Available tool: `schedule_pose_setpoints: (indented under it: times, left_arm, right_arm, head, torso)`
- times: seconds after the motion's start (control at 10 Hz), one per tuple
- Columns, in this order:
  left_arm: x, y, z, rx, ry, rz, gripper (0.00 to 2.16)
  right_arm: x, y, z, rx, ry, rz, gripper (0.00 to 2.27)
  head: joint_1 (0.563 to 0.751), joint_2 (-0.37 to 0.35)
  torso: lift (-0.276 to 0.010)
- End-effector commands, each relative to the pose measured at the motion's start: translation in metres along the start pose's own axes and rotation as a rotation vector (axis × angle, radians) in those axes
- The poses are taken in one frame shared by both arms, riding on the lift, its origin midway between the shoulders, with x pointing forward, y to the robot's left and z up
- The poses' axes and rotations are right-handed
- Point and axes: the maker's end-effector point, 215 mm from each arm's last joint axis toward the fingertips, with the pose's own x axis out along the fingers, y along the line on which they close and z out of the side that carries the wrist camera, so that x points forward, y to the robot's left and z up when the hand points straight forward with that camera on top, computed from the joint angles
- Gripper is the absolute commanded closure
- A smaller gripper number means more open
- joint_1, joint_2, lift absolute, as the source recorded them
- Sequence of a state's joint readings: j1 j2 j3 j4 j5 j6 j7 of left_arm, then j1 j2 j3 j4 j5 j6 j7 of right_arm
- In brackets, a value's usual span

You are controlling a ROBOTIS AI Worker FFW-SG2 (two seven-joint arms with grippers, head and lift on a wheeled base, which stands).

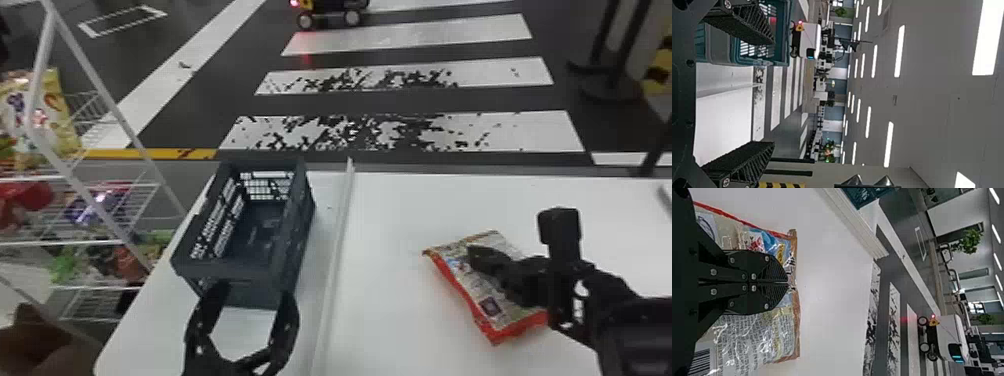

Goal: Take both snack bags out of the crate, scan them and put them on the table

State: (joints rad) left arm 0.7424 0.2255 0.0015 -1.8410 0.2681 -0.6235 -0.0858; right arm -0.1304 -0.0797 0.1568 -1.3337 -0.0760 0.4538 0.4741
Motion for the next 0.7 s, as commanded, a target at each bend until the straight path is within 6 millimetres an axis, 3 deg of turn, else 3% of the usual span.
schedule_pose_setpoints:
  times: [0.0, 0.2, 0.6]
  left_arm:
    - [0.0, 0.0, 0.0, 0.0, 0.0, 0.0, 0.09]
    - [0.001, 0.0, 0.0, 0.0, -0.001, 0.0, 0.09]
    - [0.003, -0.002, 0.0, -0.003, -0.002, -0.002, 0.09]
  right_arm:
    - [-0.008, -0.007, -0.008, 0.009, 0.0, -0.014, 2.26]
    - [-0.02, -0.023, -0.017, 0.023, 0.0, -0.044, 2.26]
    - [-0.053, -0.074, -0.022, 0.072, -0.028, -0.144, 2.26]
  head:
    - [0.695, 0.223]
    - [0.695, 0.21]
    - [0.695, 0.136]
  torso:
    - [-0.094]
    - [-0.094]
    - [-0.094]
